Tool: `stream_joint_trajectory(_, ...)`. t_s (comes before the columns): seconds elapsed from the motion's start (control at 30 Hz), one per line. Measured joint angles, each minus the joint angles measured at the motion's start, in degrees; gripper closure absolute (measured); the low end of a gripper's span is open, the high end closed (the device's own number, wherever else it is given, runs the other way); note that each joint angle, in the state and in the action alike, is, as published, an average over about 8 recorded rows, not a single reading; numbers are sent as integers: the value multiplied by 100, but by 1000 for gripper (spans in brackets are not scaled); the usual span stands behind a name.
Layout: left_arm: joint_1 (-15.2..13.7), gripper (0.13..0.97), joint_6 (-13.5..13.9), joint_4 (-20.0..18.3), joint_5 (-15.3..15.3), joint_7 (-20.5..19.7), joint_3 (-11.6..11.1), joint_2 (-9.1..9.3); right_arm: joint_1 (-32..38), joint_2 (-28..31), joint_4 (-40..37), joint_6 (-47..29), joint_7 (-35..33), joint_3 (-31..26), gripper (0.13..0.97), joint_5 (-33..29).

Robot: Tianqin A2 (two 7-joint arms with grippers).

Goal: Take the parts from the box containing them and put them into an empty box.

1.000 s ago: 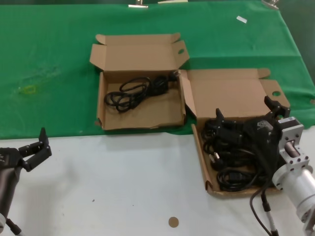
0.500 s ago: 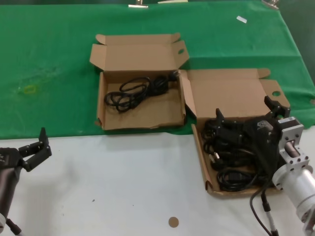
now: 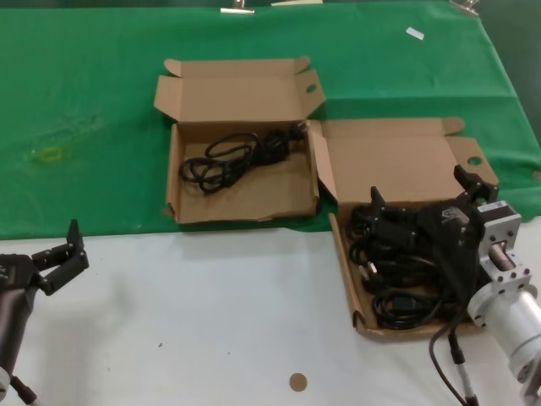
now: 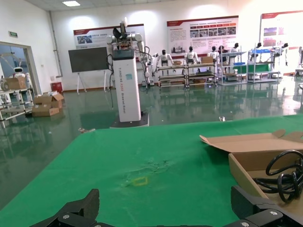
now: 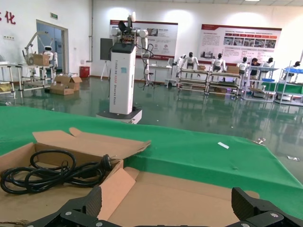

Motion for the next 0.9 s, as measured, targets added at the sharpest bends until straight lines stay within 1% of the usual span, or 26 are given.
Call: stream_joint_trajectory(0.9, 0, 132, 0, 0, 0, 1, 0, 0, 0, 0, 0, 0, 0, 0, 129, 0)
